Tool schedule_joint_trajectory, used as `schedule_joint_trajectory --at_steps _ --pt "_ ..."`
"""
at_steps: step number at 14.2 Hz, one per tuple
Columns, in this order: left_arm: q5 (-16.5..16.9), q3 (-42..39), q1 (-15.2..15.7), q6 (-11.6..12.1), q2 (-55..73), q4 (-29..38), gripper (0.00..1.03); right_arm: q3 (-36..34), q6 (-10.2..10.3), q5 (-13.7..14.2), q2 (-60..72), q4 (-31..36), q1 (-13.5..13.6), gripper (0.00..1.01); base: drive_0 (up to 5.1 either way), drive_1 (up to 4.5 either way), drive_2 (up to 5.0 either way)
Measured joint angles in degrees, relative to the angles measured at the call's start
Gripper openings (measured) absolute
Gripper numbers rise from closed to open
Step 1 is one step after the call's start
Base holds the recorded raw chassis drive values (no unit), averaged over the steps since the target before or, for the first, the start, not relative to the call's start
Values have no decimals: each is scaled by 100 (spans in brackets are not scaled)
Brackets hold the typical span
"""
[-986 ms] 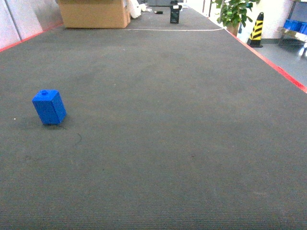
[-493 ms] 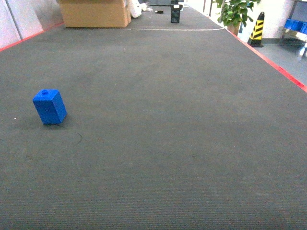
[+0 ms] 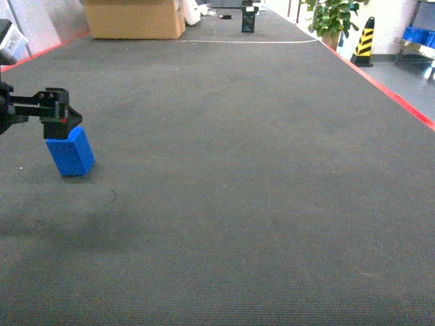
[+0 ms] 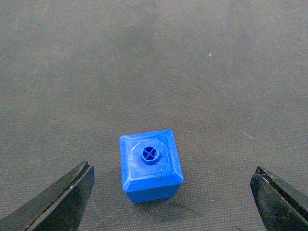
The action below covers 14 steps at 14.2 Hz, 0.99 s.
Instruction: Sort blue parts and orange caps into right shelf containers
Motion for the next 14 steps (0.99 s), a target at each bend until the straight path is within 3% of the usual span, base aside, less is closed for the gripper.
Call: schedule_joint_trajectory --at_steps 4,8,10,13,14 --pt "-114 800 -107 0 765 -96 98 0 0 0 0 2 0 41 0 0 0" --pt "-94 1580 -122 -424 1504 -575 98 0 2 0 0 0 0 41 0 0 0" --pt "-240 1639 -92 -656 1707 -627 77 0 0 0 0 0 0 41 0 0 0" --pt "-114 1123 -44 -697 1464 -304 49 0 0 0 0 2 0 41 0 0 0" --pt "-111 839 -24 -691 1213 -118 46 0 0 0 0 0 0 41 0 0 0"
